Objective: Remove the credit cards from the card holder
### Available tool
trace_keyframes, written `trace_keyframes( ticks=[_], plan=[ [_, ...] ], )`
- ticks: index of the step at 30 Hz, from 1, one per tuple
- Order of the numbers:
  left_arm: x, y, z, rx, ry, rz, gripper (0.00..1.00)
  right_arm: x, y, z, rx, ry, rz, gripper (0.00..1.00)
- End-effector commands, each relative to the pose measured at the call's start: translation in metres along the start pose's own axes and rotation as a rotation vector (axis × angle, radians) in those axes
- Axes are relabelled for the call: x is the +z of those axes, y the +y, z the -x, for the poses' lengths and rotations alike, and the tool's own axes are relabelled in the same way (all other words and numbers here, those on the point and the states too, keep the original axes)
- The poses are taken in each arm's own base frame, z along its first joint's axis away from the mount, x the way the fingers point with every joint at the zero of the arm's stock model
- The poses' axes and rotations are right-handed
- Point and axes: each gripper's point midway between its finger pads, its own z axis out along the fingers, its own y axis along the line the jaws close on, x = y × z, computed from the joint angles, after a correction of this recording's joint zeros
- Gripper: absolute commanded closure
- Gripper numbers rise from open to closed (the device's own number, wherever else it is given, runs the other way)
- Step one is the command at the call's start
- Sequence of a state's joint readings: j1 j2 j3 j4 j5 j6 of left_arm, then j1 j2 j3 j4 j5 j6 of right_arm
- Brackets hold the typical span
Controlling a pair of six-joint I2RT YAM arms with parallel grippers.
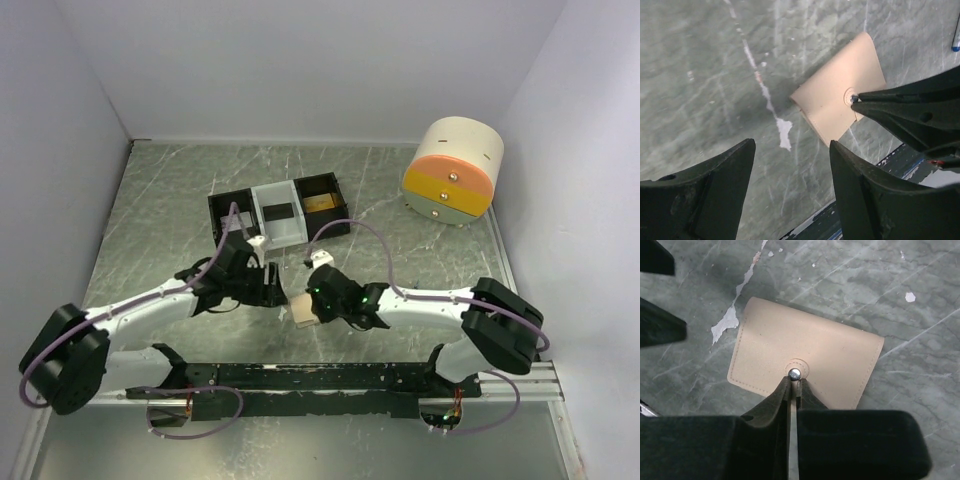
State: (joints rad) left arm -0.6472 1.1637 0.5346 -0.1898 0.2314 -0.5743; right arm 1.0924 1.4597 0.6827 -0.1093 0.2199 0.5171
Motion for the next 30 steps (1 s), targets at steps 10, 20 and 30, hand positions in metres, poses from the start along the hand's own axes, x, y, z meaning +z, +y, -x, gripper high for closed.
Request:
trace_keyframes(
  ticks=[10, 20, 30],
  plan=[
    [0.062, -0.027, 0.008, 0.112, 0.030, 0.055, 0.32, -0.017, 0.018, 0.003, -0.092, -0.090, 0.324, 1.00],
    [0.052, -0.029, -0.031, 0.184, 0.112, 0.041, 0.31, -0.013, 0.008, 0.013, -0.076, -0.123, 0.309, 1.00],
    [0.062, -0.018, -0.050, 0.148, 0.203, 0.081, 0.39, -0.021, 0.019, 0.020, -0.106, -0.174, 0.386, 1.00]
  ],
)
